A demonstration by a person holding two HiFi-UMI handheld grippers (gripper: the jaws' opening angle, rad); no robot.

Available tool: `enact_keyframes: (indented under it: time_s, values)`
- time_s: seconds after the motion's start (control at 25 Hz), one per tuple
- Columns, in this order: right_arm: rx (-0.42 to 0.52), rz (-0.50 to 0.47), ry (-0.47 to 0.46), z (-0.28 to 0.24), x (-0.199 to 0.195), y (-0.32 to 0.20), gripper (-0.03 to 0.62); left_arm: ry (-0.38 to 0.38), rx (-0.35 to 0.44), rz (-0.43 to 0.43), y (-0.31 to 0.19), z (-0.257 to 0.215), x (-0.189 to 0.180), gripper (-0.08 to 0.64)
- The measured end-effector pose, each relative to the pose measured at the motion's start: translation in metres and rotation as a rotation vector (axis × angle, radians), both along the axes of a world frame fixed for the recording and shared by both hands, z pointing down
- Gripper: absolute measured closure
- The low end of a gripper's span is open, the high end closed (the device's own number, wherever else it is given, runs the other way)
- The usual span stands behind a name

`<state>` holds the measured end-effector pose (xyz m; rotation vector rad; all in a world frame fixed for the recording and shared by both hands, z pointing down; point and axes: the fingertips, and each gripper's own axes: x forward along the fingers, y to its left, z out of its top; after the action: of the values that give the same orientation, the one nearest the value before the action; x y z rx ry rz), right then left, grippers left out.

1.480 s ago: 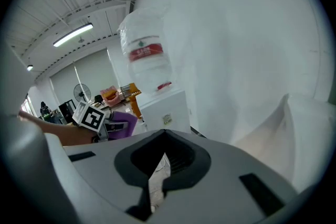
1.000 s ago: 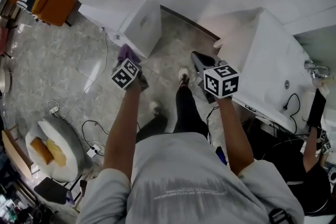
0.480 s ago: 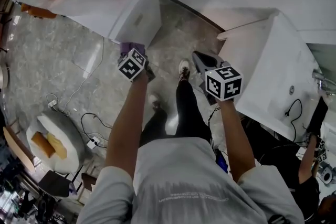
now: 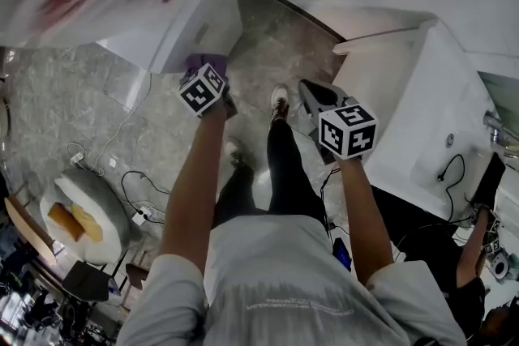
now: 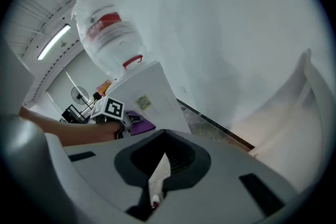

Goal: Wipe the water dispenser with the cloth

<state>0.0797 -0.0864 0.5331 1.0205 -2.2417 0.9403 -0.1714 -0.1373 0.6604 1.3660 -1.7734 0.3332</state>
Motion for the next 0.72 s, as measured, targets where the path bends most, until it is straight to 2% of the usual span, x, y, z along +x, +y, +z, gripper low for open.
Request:
enact_keyframes:
  time_s: [0.32, 0.6, 0.72]
  values:
    - [-0.01, 0.044, -0.006, 0.015, 0.024, -0.031, 0.584, -0.064, -0.021, 0.061, -0.044, 0.028, 0.019, 0.499]
    - [-0.058, 0.117, -0.005, 0.046, 0.04, -0.081, 0.584, -0.072, -0.046, 0.065, -0.081, 0.053, 0.037, 0.499]
    - [-0.083, 0.124, 0.004, 0.06, 0.039, -0.1, 0.584, -0.045, -0.06, 0.051, -0.099, 0.061, 0.046, 0.498]
